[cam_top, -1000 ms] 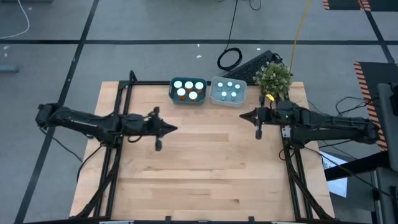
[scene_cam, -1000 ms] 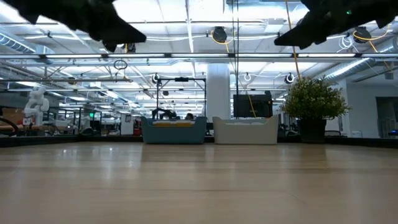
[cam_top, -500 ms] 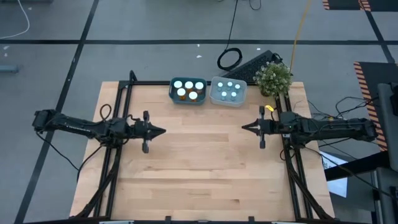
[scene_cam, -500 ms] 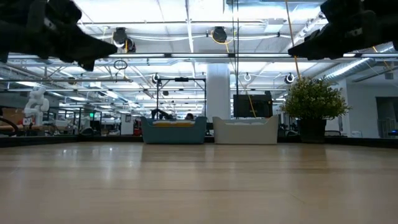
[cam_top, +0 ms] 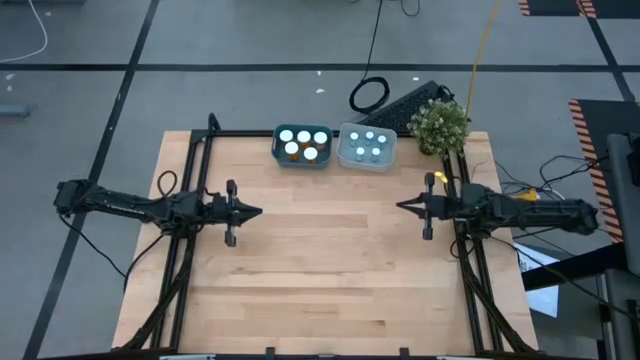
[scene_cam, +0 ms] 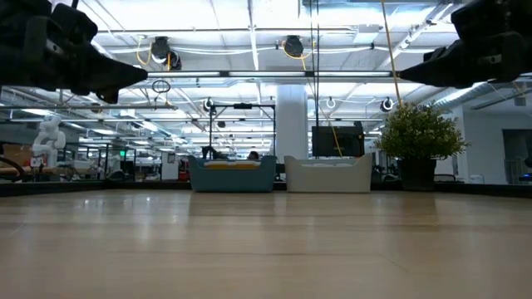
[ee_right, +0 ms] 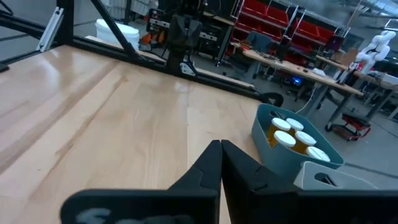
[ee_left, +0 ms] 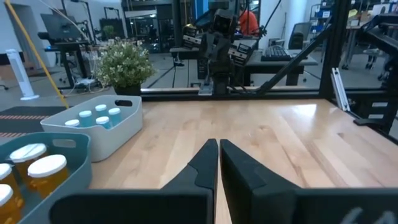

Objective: Pick and place medicine bottles into bin by pill shape (circle, oval)
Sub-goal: Return to Home Position

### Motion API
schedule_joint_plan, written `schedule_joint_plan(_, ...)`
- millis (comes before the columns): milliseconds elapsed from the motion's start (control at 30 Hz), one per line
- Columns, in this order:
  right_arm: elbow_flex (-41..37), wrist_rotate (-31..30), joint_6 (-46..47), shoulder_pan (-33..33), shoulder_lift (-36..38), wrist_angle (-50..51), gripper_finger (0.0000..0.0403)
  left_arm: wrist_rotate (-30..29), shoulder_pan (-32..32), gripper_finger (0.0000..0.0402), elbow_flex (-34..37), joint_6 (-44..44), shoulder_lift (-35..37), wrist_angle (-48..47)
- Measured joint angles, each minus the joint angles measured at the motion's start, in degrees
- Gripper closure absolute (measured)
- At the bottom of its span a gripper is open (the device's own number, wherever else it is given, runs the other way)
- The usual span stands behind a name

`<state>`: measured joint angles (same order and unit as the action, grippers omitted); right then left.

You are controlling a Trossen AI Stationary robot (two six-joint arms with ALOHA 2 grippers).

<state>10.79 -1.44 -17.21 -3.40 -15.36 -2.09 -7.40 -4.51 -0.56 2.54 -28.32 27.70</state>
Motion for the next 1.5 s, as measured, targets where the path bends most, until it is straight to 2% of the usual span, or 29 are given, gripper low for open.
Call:
schedule_joint_plan(367,-1.0,1.6,-0.1,0.0,6.1,3.4,0.0403,0.1,0.0,0.038,0.0,0.8,0.0,1.3)
schedule_joint_plan(667,-8.6,1.7,-1.7,-0.1,7.1,-9.5,0.0403,0.0,0.0,0.038,0.0,0.3,-0.1,1.2)
schedule_joint_plan(733,-9.2,1.7,-1.8,-0.9,7.2,-9.8,0.0403,0.0,0.0,0.038,0.0,0.3,-0.1,1.2)
schedule_joint_plan(1167,-9.6,17.7,-0.9,-14.3,7.1,-12.9,0.0403,-0.6,0.0,0.038,0.0,0.3,-0.1,1.8)
schedule_joint_plan(1433,-9.6,23.9,2.1,-21.6,7.8,-15.6,0.0403,-0.6,0.0,0.038,0.0,0.2,-0.1,2.5)
schedule_joint_plan(1500,-9.7,21.5,4.9,-22.7,8.4,-15.4,0.0403,-0.6,0.0,0.038,0.0,0.2,-0.1,2.5)
